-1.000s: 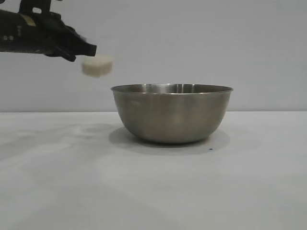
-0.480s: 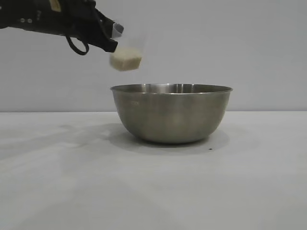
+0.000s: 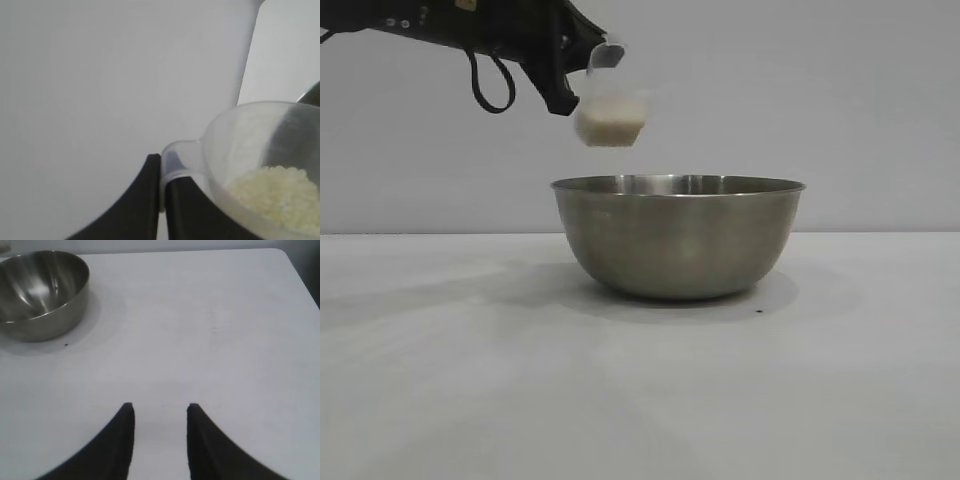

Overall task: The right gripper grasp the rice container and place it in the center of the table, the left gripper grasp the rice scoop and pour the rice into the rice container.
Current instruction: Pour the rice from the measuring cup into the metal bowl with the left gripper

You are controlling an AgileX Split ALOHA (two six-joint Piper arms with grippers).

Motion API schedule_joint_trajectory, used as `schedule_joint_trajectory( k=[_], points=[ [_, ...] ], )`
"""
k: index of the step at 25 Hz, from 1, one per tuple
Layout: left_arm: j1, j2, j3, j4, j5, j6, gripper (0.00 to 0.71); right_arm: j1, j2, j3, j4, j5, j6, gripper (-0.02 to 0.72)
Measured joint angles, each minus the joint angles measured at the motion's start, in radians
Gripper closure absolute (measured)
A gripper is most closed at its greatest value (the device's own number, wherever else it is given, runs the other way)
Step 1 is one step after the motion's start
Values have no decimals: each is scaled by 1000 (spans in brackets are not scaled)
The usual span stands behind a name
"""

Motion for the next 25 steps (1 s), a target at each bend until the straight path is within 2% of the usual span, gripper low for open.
schedule_joint_trajectory(
  k=[9, 25],
  points=[
    [-53, 55, -1, -25, 4, 301, 710, 0, 0, 0, 0, 0, 0, 449],
    [-55, 62, -1, -74, 4, 738, 710, 0, 0, 0, 0, 0, 0, 449]
  ],
)
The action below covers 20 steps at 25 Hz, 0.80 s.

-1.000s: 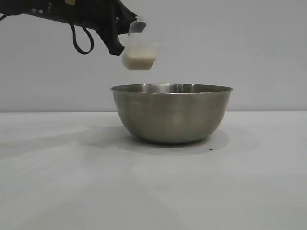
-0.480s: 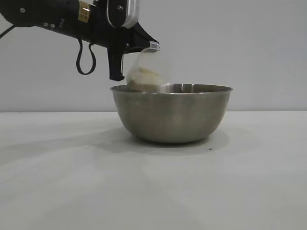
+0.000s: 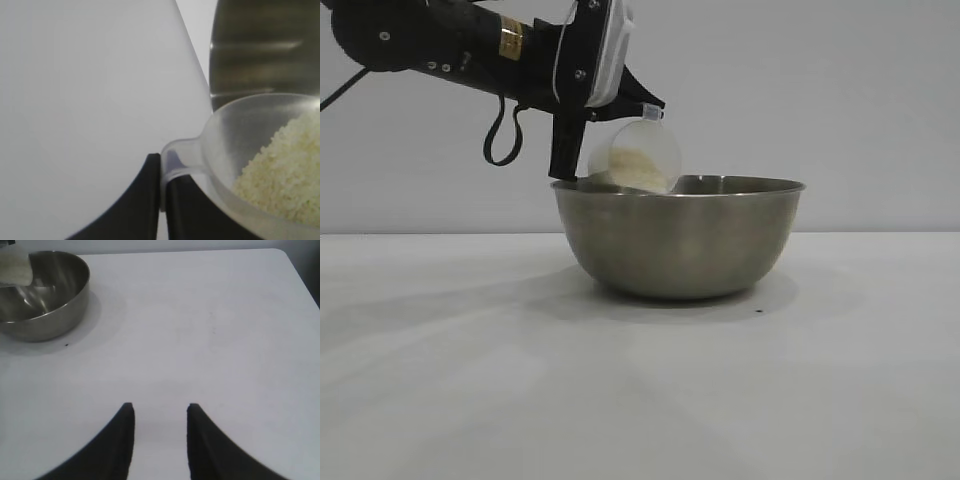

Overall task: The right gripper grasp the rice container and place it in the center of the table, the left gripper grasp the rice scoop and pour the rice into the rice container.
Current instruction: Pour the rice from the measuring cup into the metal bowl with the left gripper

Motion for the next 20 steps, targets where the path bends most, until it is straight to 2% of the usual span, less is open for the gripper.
schedule_joint_trajectory(
  k=[15, 20],
  points=[
    [-7, 0, 0, -5, -81, 242, 710, 0, 0, 0, 0, 0, 0, 449],
    [-7, 0, 0, 48, -85, 336, 710, 0, 0, 0, 0, 0, 0, 449]
  ],
)
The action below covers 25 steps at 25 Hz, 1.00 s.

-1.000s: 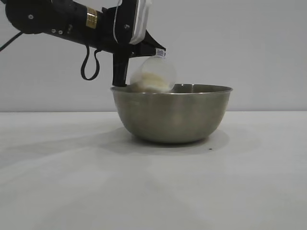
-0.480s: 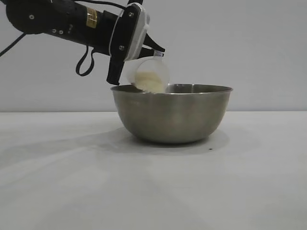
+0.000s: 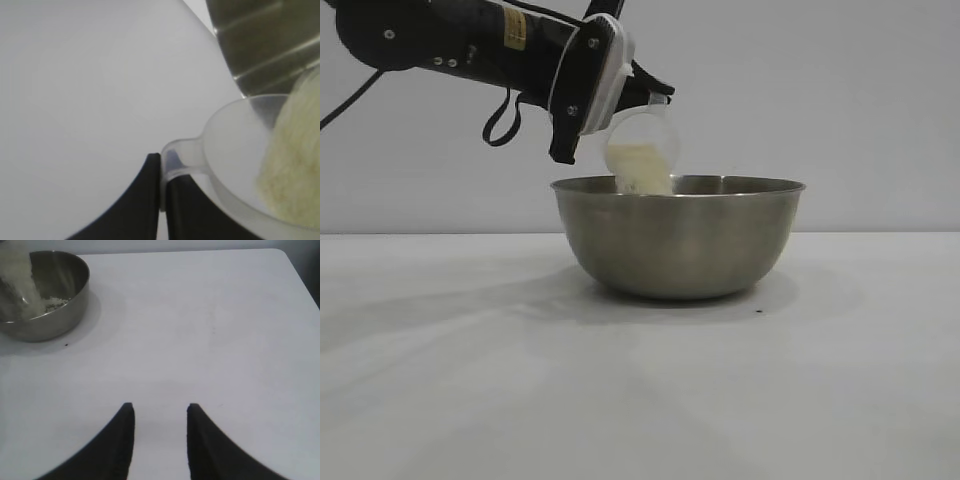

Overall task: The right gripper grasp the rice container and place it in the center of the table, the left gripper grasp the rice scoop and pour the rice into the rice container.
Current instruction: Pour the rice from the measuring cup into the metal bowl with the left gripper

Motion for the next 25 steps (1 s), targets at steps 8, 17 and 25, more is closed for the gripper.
schedule_joint_trajectory(
  k=[8, 17, 25],
  points=[
    [0, 0, 0, 116, -4, 171, 710, 0, 0, 0, 0, 0, 0, 449],
    [0, 0, 0, 121, -4, 288, 710, 0, 0, 0, 0, 0, 0, 449],
    [0, 0, 0, 111, -5, 309, 710, 0, 0, 0, 0, 0, 0, 449]
  ],
)
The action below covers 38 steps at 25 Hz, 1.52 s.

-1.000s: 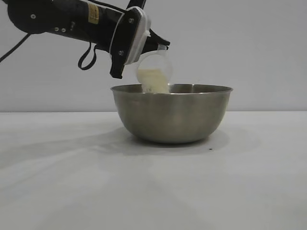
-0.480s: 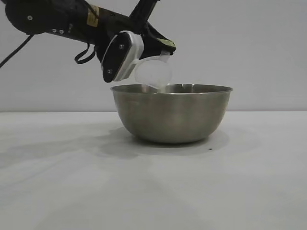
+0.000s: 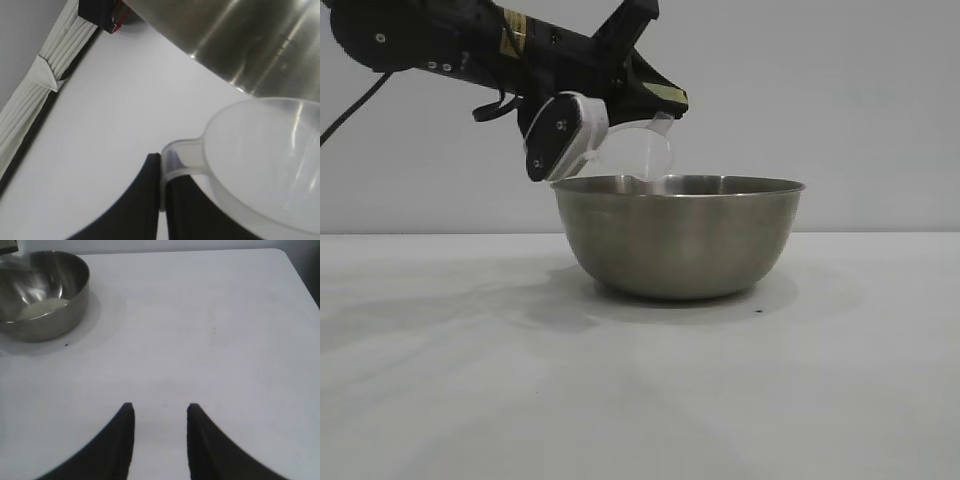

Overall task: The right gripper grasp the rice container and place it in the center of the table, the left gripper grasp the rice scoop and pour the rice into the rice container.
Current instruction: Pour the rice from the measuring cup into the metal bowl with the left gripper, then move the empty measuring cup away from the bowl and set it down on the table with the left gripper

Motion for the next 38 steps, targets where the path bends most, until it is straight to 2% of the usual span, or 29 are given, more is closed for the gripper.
schedule_joint_trajectory(
  k=[2, 7, 13, 19, 27, 34, 38],
  points=[
    [0, 0, 0, -27, -7, -44, 710, 0, 0, 0, 0, 0, 0, 449],
    [0, 0, 0, -211, -66, -224, 710, 0, 0, 0, 0, 0, 0, 449],
    [0, 0, 0, -350, -81, -554, 710, 0, 0, 0, 0, 0, 0, 449],
    [0, 0, 0, -637, -152, -825, 710, 0, 0, 0, 0, 0, 0, 449],
    [0, 0, 0, -987, -157, -996, 710, 0, 0, 0, 0, 0, 0, 449],
    [0, 0, 0, -1313, -121, -1025, 710, 0, 0, 0, 0, 0, 0, 449],
    [0, 0, 0, -1453, -89, -1038, 710, 0, 0, 0, 0, 0, 0, 449]
  ],
)
